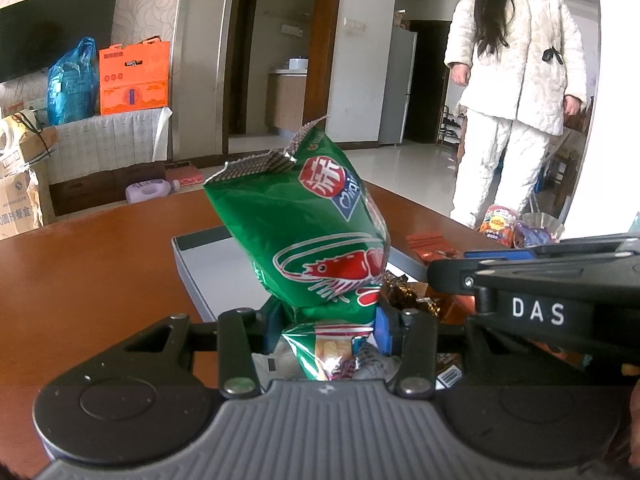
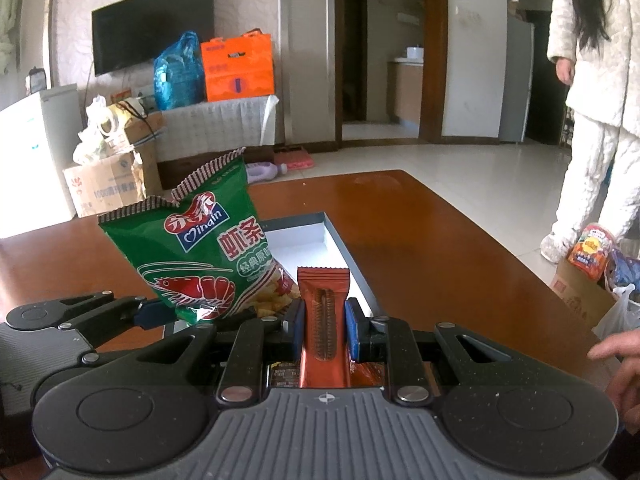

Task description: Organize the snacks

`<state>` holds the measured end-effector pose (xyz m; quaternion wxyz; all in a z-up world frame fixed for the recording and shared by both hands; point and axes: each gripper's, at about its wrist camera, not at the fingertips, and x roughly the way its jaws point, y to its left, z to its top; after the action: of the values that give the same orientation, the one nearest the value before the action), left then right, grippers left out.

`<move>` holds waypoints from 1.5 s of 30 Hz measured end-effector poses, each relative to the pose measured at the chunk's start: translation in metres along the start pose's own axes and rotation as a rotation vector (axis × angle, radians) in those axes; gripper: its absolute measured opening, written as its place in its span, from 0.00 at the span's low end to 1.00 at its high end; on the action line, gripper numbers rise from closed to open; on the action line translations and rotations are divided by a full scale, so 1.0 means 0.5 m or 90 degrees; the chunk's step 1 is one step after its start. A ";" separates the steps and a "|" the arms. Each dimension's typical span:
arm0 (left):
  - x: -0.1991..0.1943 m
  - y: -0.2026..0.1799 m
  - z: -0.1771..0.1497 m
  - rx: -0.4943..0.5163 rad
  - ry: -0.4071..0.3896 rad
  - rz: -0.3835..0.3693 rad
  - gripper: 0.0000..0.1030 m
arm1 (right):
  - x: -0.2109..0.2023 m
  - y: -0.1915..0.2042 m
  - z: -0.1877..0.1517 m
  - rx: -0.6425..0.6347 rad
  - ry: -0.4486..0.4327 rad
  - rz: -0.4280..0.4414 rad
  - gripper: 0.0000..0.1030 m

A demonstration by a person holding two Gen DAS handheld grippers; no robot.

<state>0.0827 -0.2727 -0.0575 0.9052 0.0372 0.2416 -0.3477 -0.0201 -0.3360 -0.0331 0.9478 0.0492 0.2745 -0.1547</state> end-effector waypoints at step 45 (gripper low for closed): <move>-0.220 0.035 -0.007 0.039 -0.044 0.070 0.86 | -0.153 0.072 -0.016 -0.030 -0.153 -0.024 0.93</move>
<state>0.0220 -0.1915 -0.0113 0.9291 0.0663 0.1973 -0.3056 -0.0741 -0.2803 0.0017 0.9717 0.0030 0.1632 -0.1708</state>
